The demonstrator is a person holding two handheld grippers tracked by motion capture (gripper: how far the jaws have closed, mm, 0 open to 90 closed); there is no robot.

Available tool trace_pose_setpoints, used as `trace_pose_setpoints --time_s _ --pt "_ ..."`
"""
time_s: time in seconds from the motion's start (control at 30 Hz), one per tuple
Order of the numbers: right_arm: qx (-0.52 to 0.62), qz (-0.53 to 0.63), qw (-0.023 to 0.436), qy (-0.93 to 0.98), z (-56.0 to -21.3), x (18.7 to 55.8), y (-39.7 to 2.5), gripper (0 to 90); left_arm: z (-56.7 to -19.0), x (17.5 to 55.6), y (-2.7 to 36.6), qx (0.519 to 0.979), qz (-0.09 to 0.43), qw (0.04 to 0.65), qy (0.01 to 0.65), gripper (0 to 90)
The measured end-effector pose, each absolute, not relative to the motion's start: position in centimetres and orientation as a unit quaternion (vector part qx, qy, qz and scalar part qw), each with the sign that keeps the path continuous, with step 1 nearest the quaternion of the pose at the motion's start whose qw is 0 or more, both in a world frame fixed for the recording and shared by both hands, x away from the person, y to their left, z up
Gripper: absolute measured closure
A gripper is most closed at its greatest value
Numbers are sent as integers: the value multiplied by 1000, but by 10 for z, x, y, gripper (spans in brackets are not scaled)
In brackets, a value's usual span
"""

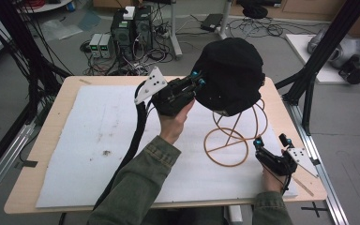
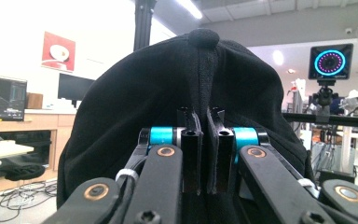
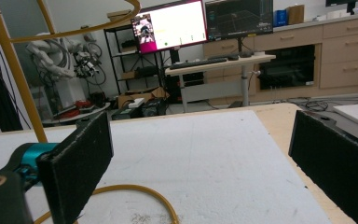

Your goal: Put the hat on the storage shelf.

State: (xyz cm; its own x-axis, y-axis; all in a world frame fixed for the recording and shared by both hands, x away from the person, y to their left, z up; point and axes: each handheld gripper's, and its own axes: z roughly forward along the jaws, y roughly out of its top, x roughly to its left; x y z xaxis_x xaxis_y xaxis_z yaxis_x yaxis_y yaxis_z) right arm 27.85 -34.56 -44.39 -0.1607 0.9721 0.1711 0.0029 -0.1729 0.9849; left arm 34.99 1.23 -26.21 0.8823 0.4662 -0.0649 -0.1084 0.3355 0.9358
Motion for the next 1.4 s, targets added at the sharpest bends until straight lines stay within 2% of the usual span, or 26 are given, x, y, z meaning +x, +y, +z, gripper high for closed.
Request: trace_pose_setpoints --time_s 0.77,1.4 --pt "495 584 413 494 -444 279 -346 53 -275 356 -36 578 144 789 152 857" --pt "492 585 411 496 -444 280 -345 53 -281 364 -46 627 107 755 160 858"
